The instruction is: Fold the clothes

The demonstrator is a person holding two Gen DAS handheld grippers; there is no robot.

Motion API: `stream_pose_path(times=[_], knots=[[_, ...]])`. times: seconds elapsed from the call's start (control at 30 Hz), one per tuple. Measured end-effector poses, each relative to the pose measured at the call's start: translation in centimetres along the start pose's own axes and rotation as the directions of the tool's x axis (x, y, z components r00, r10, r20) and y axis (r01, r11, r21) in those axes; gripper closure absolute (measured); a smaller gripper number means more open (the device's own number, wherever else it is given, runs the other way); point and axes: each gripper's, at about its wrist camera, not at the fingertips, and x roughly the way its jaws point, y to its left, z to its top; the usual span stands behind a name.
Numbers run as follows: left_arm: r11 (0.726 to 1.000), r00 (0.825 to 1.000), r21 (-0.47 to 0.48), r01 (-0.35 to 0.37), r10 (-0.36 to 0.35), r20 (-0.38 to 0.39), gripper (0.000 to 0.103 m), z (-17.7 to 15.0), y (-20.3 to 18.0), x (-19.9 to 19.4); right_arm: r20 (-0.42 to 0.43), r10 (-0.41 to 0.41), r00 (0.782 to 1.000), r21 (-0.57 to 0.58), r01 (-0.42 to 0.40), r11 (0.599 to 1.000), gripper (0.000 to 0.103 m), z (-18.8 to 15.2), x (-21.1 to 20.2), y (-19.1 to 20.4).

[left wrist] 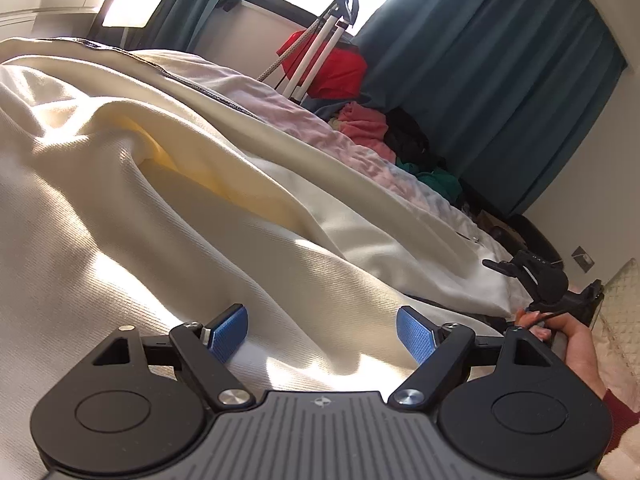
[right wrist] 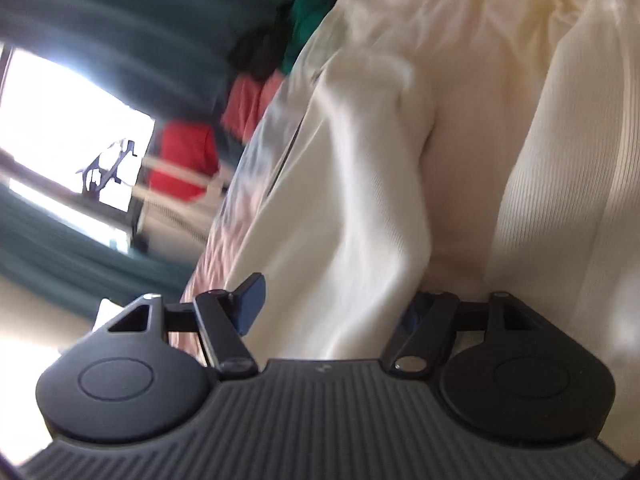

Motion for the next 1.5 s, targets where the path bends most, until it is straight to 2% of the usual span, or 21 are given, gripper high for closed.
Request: stream_pose_path(times=[0.07,0.13,0.2,0.27,0.37,0.4,0.47,0.57,0.67,0.77,0.87,0.97,1.1,1.17,1.33,1.43,1.5], knots=[[1.000,1.000,0.004,-0.005,0.005,0.003,0.020,0.1,-0.1,0.1,0.100,0.017,0.995,0.046,-0.022,0.999,0.033,1.7,-0.4,-0.7],[1.000,1.000,0.001,0.000,0.000,0.015,0.020,0.2,-0.3,0.2,0.192,0.065,0.979,0.032,-0.073,0.997,0.033,3.1,-1.3,-0.9],[1.000,1.000,-0.005,0.010,-0.010,0.022,0.020,0.3,-0.4,0.4,0.278,0.109,0.954,-0.041,-0.102,0.994,0.034,3.8,-2.4,-0.5],[1.000,1.000,-0.008,0.017,-0.017,0.024,0.020,0.3,-0.5,0.6,0.315,0.144,0.938,-0.111,-0.114,0.987,0.034,4.2,-2.8,-0.3],[1.000,1.000,0.002,0.019,-0.019,0.016,0.020,0.2,-0.6,0.9,0.190,0.112,0.975,-0.045,-0.105,0.993,0.034,5.1,-0.7,-1.1],[1.000,1.000,0.003,0.017,-0.017,0.013,0.020,0.1,-0.6,1.0,0.167,0.094,0.981,-0.001,-0.095,0.995,0.034,5.3,-0.6,-1.5],[1.000,1.000,0.007,0.014,-0.014,0.013,0.020,0.1,-0.7,1.0,0.178,0.095,0.979,0.018,-0.100,0.995,0.036,5.0,-1.0,-1.5],[1.000,1.000,0.018,0.010,-0.010,0.016,0.020,0.0,-0.8,1.0,0.153,0.016,0.988,-0.035,-0.011,0.999,0.036,4.3,-2.2,-0.2],[1.000,1.000,0.017,0.006,-0.006,0.015,0.020,0.1,-0.8,0.9,0.116,-0.023,0.993,-0.067,0.031,0.997,0.036,2.6,-4.3,0.5],[1.000,1.000,0.006,0.007,-0.007,0.009,0.020,0.1,-0.7,0.7,0.009,-0.055,0.998,-0.090,0.056,0.994,0.034,0.3,-5.8,0.9],[1.000,1.000,-0.001,0.013,-0.013,0.003,0.020,0.1,-0.7,0.4,-0.116,-0.007,0.993,-0.038,0.003,0.999,0.034,-1.7,-5.2,0.9],[1.000,1.000,-0.007,0.018,-0.018,0.001,0.020,0.1,-0.6,0.2,-0.146,0.036,0.989,-0.011,-0.038,0.999,0.033,-3.0,-3.0,0.8],[1.000,1.000,-0.017,0.020,-0.020,-0.002,0.020,-0.1,-0.4,0.2,-0.020,0.042,0.999,0.039,-0.041,0.998,0.035,-1.7,-0.8,-0.3],[1.000,1.000,-0.012,0.019,-0.020,-0.002,0.020,-0.3,-0.4,0.2,0.068,0.063,0.996,0.013,-0.064,0.998,0.034,-0.2,-1.0,-0.1],[0.999,0.999,-0.013,0.038,-0.038,-0.009,0.019,-0.2,-0.7,0.9,0.246,0.180,0.952,-0.039,-0.175,0.984,0.033,2.6,-3.7,0.5],[0.999,0.999,-0.014,0.039,-0.039,-0.014,0.019,-0.2,-0.6,1.3,0.280,0.214,0.936,-0.089,-0.196,0.977,0.033,3.1,-4.7,0.9],[0.999,0.999,-0.020,0.040,-0.041,-0.015,0.019,-0.1,-0.6,1.5,0.268,0.197,0.943,-0.134,-0.166,0.977,0.033,3.1,-4.3,1.1]])
